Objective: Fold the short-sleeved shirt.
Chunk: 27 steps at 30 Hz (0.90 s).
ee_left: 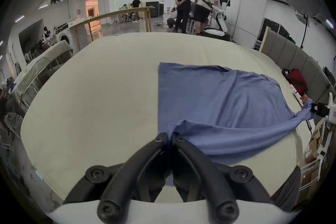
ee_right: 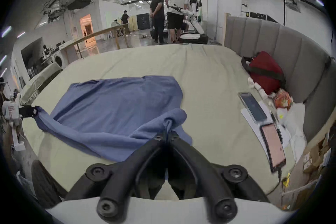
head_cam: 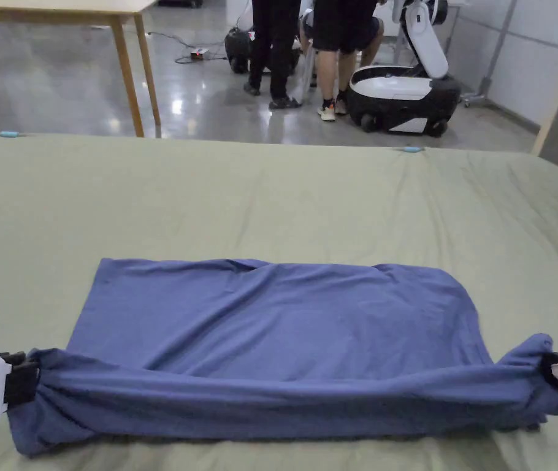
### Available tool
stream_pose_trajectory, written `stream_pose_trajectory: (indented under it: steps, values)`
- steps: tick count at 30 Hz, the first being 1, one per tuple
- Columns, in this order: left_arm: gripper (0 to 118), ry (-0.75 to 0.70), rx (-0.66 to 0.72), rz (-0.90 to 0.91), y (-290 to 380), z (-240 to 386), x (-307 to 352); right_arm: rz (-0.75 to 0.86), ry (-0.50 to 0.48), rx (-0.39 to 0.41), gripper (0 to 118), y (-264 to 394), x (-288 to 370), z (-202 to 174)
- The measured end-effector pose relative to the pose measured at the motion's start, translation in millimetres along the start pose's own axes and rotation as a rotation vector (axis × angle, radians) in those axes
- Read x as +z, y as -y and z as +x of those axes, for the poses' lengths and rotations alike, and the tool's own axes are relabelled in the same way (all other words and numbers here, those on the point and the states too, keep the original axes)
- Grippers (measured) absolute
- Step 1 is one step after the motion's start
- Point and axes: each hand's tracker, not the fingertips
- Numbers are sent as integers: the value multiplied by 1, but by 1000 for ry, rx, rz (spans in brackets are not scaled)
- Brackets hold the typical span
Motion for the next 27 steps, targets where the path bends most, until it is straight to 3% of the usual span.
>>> stream_pose_trajectory:
  steps: [11,16,17,18,19,21,22,25,26,27]
  values:
    - [2,-7,32,-51,-52,1,-85,-112,23,68,1,-59,-118,-8]
    - [3,-9,13,-91,-60,8,-119,-185,25,22,6,-59,-148,-3]
    - [11,2,17,-112,-59,7,-124,-201,19,8,26,-57,-150,-2]
    - [49,35,34,-127,-56,7,-126,-208,18,-10,83,-54,-150,-1]
    - [95,25,35,-127,-54,7,-127,-198,24,-18,118,-51,-147,0]
    - [111,11,21,-133,-49,6,-125,-195,-1,-59,118,-44,-139,3]
    - [114,2,17,-110,-46,7,-118,-137,-33,-79,116,-36,-132,6]
    - [92,-38,1,-92,-37,8,-93,-131,9,-60,107,-26,-106,8]
    - [79,-59,6,-70,-31,8,-82,-94,25,-44,93,-20,-96,8]
    - [41,-61,11,-40,-25,8,-68,-103,31,-34,45,-13,-89,10]
